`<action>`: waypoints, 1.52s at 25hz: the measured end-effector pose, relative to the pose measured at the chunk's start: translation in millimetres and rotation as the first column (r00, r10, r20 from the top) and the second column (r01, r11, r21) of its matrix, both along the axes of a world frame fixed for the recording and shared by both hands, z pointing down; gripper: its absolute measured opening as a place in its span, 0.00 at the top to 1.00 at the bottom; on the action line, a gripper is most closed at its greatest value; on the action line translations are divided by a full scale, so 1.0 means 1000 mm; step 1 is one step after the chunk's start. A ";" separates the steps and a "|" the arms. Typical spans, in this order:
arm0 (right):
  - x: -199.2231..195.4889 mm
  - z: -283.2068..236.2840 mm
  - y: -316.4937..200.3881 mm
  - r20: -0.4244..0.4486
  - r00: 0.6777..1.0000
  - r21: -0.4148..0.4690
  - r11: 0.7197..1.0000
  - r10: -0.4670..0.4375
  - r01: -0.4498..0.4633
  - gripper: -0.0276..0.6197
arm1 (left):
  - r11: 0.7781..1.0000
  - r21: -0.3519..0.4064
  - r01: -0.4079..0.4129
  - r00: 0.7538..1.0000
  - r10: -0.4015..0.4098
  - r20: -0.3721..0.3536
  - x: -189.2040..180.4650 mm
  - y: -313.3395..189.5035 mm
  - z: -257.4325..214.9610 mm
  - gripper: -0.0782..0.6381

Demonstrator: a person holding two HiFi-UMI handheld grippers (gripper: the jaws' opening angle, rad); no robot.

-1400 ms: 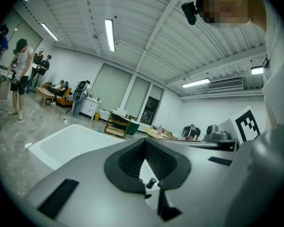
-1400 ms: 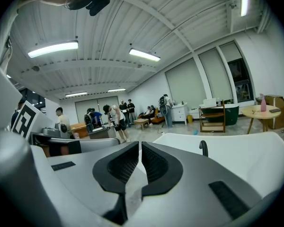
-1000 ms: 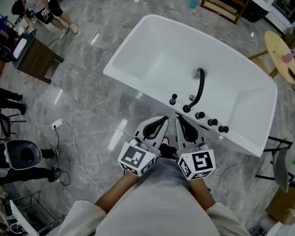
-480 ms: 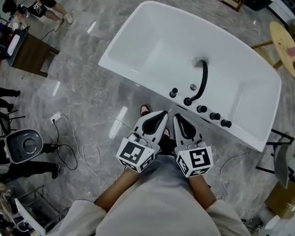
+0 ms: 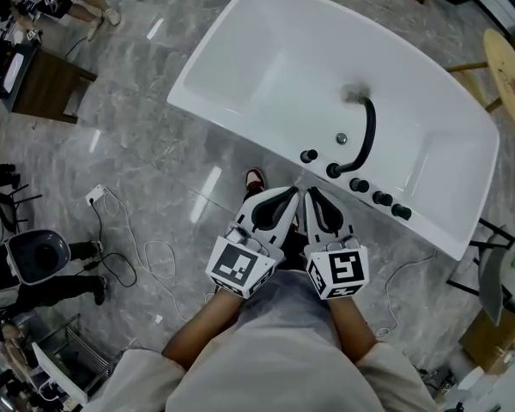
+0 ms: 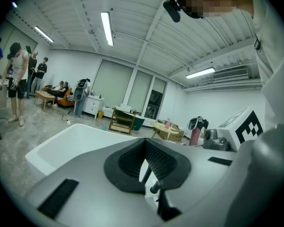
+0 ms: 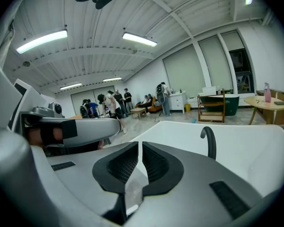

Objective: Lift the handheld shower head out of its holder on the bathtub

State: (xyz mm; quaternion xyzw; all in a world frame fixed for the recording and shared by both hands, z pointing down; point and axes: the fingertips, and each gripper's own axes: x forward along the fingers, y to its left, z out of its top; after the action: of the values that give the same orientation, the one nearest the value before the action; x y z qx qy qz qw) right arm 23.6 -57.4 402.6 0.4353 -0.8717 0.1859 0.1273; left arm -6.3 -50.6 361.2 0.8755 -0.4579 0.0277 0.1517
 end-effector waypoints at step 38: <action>0.014 0.180 -0.064 -0.214 0.956 -0.203 0.949 0.199 -0.243 0.68 | 0.985 -0.159 -0.059 0.998 0.056 -0.026 -0.030 -0.039 0.076 0.88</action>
State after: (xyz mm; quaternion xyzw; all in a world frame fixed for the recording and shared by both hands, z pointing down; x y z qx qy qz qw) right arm 37.4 -121.6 582.8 0.5288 -0.7739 0.2550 0.2375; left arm -35.8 -90.1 437.5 0.8736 -0.4272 0.0593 0.2255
